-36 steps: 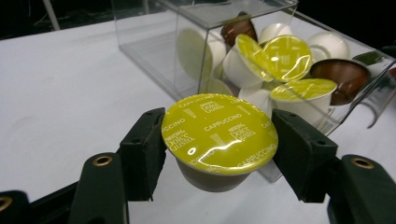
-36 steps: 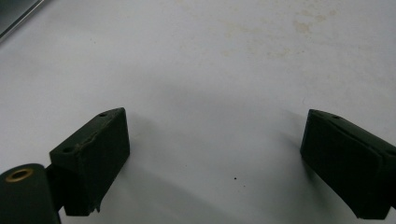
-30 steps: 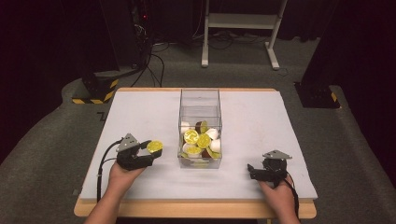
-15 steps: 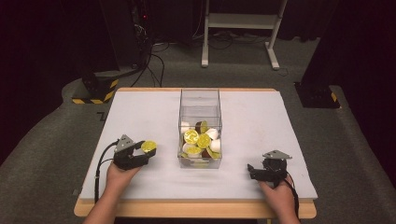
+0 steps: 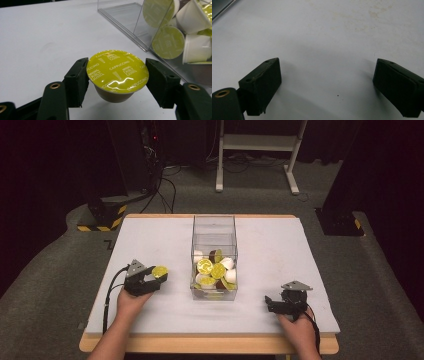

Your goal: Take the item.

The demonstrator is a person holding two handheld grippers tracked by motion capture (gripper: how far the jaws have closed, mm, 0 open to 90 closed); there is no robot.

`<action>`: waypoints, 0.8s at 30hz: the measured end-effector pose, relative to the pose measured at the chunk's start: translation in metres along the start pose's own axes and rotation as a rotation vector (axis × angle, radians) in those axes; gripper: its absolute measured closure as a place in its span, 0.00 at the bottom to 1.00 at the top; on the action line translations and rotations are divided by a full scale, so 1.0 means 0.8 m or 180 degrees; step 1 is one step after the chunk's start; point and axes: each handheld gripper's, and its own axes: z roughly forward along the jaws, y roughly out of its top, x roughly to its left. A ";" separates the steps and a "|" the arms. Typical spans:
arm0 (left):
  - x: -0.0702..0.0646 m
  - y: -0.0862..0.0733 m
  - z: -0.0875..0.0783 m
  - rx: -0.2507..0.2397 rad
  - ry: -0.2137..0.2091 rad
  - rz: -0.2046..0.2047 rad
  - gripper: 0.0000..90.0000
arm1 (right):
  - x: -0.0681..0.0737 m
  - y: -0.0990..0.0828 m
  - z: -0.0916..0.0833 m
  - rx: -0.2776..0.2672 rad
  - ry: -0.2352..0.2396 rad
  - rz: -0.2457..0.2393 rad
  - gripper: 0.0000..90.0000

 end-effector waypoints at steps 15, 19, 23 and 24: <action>0.014 0.013 0.038 -0.0005 0.0137 -0.0011 0.42 | 0.000 0.000 0.000 -0.0002 -0.0002 0.0001 0.09; 0.024 0.010 0.046 0.0016 0.0214 -0.0072 0.42 | 0.000 0.000 0.000 -0.0003 -0.0002 0.0001 0.09; 0.029 0.006 0.051 0.0050 0.0269 -0.0073 0.42 | 0.000 0.000 0.000 -0.0003 -0.0002 0.0001 0.09; 0.029 0.006 0.051 0.0044 0.0273 -0.0078 0.42 | 0.000 0.000 0.000 -0.0003 -0.0002 0.0000 0.09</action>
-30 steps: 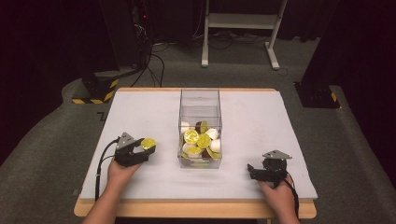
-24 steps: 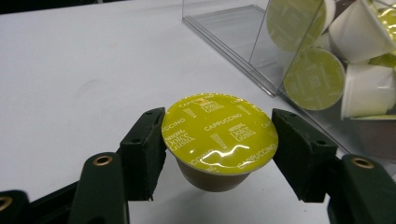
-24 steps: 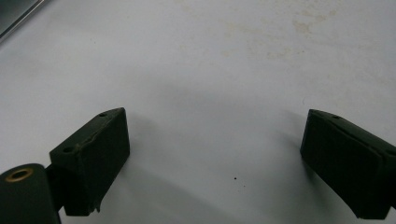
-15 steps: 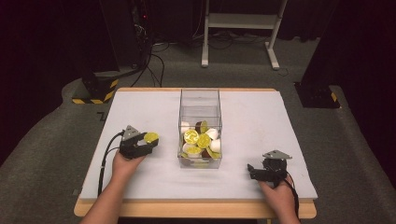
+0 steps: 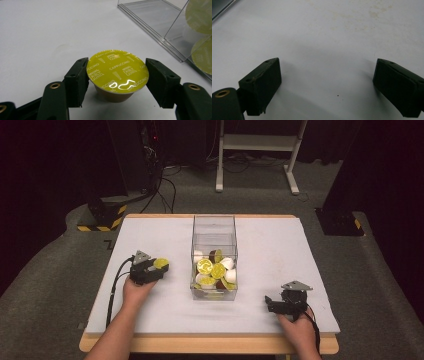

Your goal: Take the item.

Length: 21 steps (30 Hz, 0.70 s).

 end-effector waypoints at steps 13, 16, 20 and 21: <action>-0.011 0.016 0.007 0.0076 0.0043 0.0178 0.42 | 0.000 0.000 0.000 0.0000 0.0000 0.0001 0.09; -0.007 0.016 0.011 0.0104 0.0101 0.0142 0.42 | 0.000 0.000 0.000 -0.0001 0.0000 0.0001 0.09; -0.004 0.013 0.018 0.0128 0.0160 0.0120 0.42 | 0.000 0.000 0.000 -0.0001 0.0002 0.0001 0.09; -0.004 0.013 0.018 0.0128 0.0160 0.0120 0.42 | 0.000 0.000 0.000 -0.0001 0.0002 0.0001 0.09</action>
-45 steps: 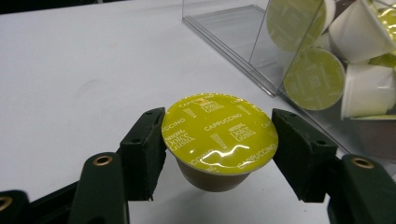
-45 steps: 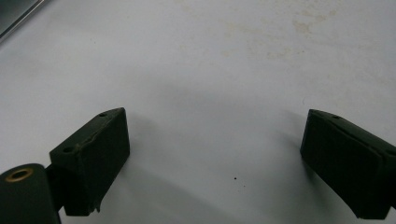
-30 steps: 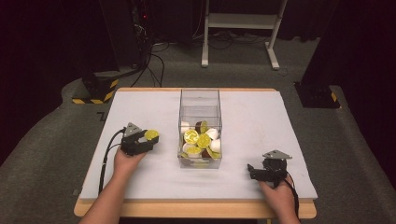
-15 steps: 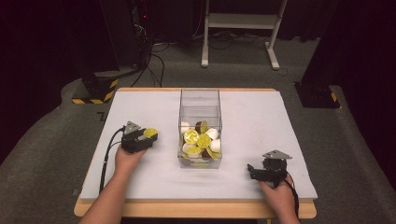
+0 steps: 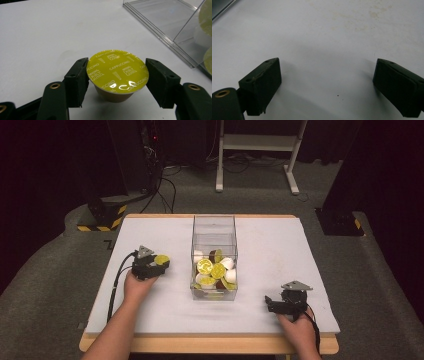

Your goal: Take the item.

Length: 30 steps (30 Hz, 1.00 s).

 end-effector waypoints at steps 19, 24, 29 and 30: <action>0.008 -0.002 0.002 0.0056 0.0025 -0.0052 0.35 | 0.000 0.000 0.000 0.0000 0.0000 0.0001 0.09; 0.007 0.000 -0.004 0.0020 0.0002 -0.0096 0.34 | 0.000 0.000 0.000 0.0000 0.0000 0.0001 0.09; 0.005 0.002 -0.010 0.0009 -0.0035 -0.0097 0.33 | 0.000 0.000 0.000 0.0000 0.0000 0.0000 0.09; 0.005 0.002 -0.011 0.0007 -0.0054 -0.0104 0.33 | 0.000 0.000 0.000 0.0000 0.0000 0.0001 0.09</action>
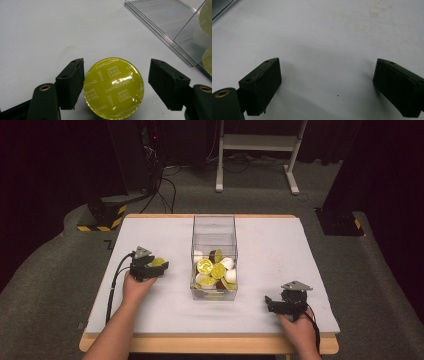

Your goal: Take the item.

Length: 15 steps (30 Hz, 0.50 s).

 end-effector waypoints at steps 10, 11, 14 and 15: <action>-0.002 -0.001 -0.014 -0.0047 -0.0063 -0.0058 0.33 | 0.000 0.000 0.000 0.0000 0.0000 -0.0001 0.09; -0.002 -0.001 -0.018 -0.0072 -0.0048 -0.0068 0.33 | 0.000 0.000 0.000 0.0000 0.0000 -0.0001 0.09; -0.002 -0.001 -0.024 -0.0100 -0.0045 -0.0053 0.33 | 0.000 0.000 0.000 0.0000 -0.0001 0.0000 0.09; -0.002 -0.001 -0.027 -0.0097 -0.0054 -0.0038 0.33 | 0.000 0.000 0.000 0.0000 -0.0001 -0.0001 0.09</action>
